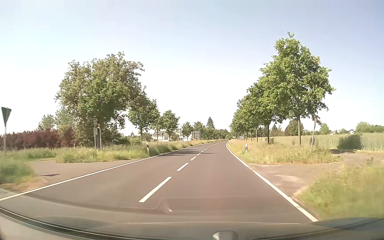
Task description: Follow the waypoints while adhering to traffic rules and regulations
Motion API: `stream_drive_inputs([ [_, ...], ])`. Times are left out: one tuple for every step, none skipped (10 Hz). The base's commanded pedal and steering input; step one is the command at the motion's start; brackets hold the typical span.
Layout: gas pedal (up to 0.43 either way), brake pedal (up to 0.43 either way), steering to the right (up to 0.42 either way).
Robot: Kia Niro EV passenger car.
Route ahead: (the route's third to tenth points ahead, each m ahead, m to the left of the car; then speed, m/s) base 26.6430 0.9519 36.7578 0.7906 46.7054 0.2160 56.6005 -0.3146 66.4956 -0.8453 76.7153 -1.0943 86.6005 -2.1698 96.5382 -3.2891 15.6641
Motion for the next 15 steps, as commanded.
stream_drive_inputs([
  [0.331,0.024,0.023],
  [0.331,0.024,0.019],
  [0.331,0.024,0.015],
  [0.331,0.024,0.012],
  [0.331,0.024,0.009],
  [0.331,0.024,0.006],
  [0.331,0.024,0.006],
  [0.319,0.024,0.006],
  [0.319,0.024,0.006],
  [0.319,0.024,0.006],
  [0.319,0.024,0.006],
  [0.319,0.024,0.006],
  [0.319,0.024,0.006],
  [0.319,0.024,0.005],
  [0.319,0.024,0.004],
])
